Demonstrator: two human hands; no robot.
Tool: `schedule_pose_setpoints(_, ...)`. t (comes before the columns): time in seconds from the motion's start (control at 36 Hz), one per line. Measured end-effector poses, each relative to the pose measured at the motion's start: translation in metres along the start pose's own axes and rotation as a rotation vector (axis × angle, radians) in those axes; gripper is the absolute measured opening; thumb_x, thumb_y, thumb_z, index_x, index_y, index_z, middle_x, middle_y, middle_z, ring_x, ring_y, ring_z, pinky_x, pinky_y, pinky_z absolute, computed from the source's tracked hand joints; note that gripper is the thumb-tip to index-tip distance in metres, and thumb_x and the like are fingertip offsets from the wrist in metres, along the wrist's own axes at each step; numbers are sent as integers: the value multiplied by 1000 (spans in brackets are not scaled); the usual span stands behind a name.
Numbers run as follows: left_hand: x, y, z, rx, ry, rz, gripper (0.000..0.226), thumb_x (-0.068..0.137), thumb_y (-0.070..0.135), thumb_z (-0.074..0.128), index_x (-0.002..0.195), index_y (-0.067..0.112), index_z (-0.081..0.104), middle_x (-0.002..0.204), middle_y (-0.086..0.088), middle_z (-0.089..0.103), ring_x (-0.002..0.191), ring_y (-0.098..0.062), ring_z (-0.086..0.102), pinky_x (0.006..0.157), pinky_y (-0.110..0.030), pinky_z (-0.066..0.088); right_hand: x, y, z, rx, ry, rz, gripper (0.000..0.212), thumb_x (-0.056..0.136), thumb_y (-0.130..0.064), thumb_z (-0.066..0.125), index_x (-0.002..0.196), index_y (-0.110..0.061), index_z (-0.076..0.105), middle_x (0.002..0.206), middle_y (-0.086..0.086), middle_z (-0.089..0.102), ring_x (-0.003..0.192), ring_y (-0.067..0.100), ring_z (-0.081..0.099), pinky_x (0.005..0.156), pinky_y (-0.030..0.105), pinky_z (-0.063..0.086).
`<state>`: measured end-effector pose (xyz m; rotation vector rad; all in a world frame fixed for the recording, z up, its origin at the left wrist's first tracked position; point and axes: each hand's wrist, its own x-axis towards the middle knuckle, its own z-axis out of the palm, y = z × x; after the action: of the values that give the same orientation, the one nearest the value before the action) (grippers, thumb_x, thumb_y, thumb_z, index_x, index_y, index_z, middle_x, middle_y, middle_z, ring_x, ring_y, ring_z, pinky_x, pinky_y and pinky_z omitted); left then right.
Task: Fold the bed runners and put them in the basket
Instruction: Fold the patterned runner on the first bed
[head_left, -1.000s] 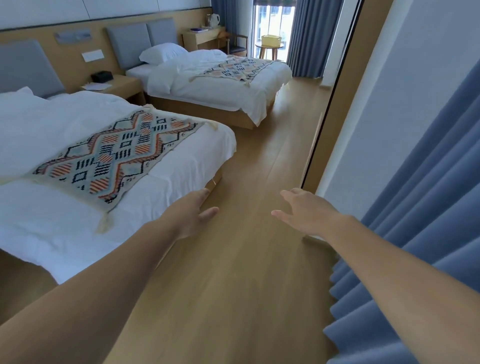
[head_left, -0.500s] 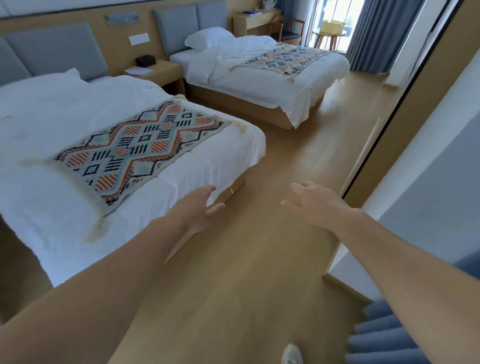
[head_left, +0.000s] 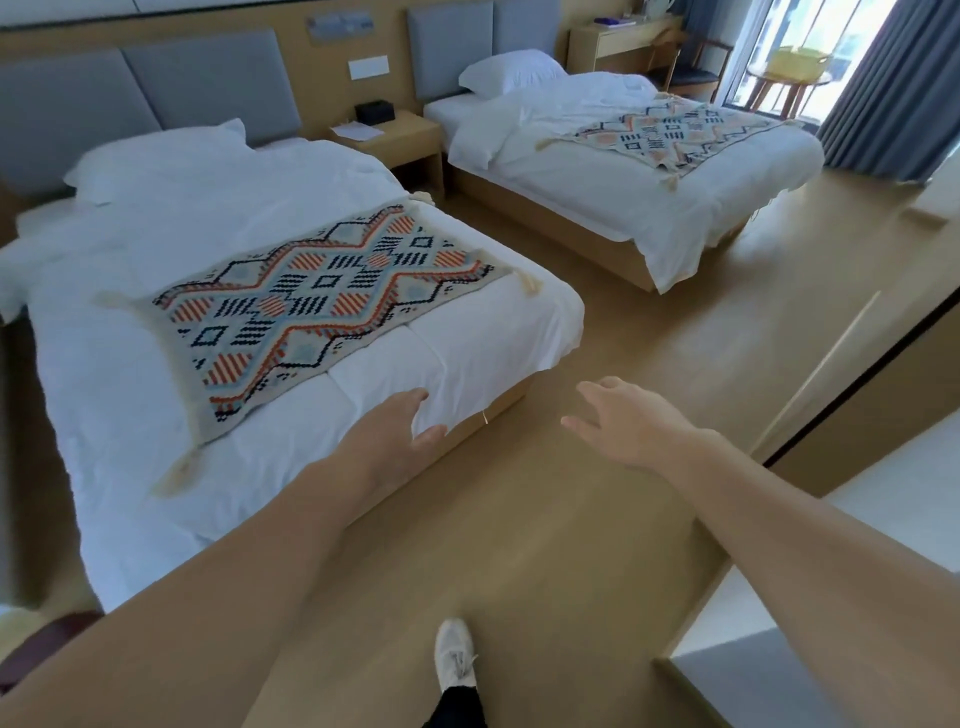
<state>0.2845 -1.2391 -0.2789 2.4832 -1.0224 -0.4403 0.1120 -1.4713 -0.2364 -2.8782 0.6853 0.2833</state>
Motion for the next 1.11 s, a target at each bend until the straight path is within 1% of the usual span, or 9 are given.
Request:
schedule_pose_setpoints(0.03,11,-1,0,-3,0,-5,65,94,47,45,148,18,23,154,0,27,139,-16,27,110,-31,22,13,2,-2,-1,1,-7,53,95,-56,36,128,-16,46,115,4,50,102,27,54,79,39,45)
schedule_pose_setpoints(0.11,51,-6,-3,-1,7,-4,63,96,45,45,148,16,23,154,-1,27,138,-17,27,110,-30,22,56,6,-10,-15,-2,-28,56,96,-55,36,136,-16,41,127,6,49,113,28,51,86,40,45)
schedule_pose_setpoints(0.25,130,-22,-14,1,6,2,63,96,45,44,147,14,23,152,-4,29,137,-18,29,109,-32,24,141,8,-24,-43,10,-38,56,96,-55,34,139,-20,39,120,6,51,104,27,55,84,40,47)
schedule_pose_setpoints(0.42,215,-46,-35,-3,-3,-27,65,95,46,44,147,13,23,153,-4,28,138,-19,27,113,-35,23,239,1,-43,-68,-32,-75,57,96,-53,34,142,-18,34,129,6,49,113,28,53,91,41,45)
schedule_pose_setpoints(0.58,283,-67,-52,6,38,-63,64,95,45,45,147,13,25,152,-5,30,137,-20,29,112,-35,25,317,-2,-52,-60,-58,-113,58,96,-54,35,141,-17,35,129,6,48,110,30,54,89,42,47)
schedule_pose_setpoints(0.72,330,-80,-60,11,34,-90,65,95,46,45,147,12,25,152,-5,30,138,-20,28,111,-34,23,377,3,-58,-55,-76,-128,60,96,-56,34,142,-19,34,133,5,46,112,29,53,94,42,45)
schedule_pose_setpoints(0.89,395,-81,-62,39,49,-144,65,95,44,45,147,11,24,153,-7,29,138,-22,27,110,-36,24,454,24,-61,-112,-75,-195,59,95,-59,32,139,-20,38,128,4,49,108,27,54,90,38,46)
schedule_pose_setpoints(1.03,460,-73,-59,80,56,-209,65,95,44,43,146,9,24,152,-7,29,138,-22,27,110,-35,22,530,53,-69,-158,-103,-274,63,95,-59,30,144,-20,33,144,7,40,120,29,49,97,39,40)
schedule_pose_setpoints(1.11,502,-67,-57,95,67,-272,66,95,44,43,147,8,23,153,-8,27,139,-22,25,112,-35,22,577,70,-82,-152,-79,-341,59,96,-57,32,140,-19,39,137,5,46,114,26,51,92,36,41)
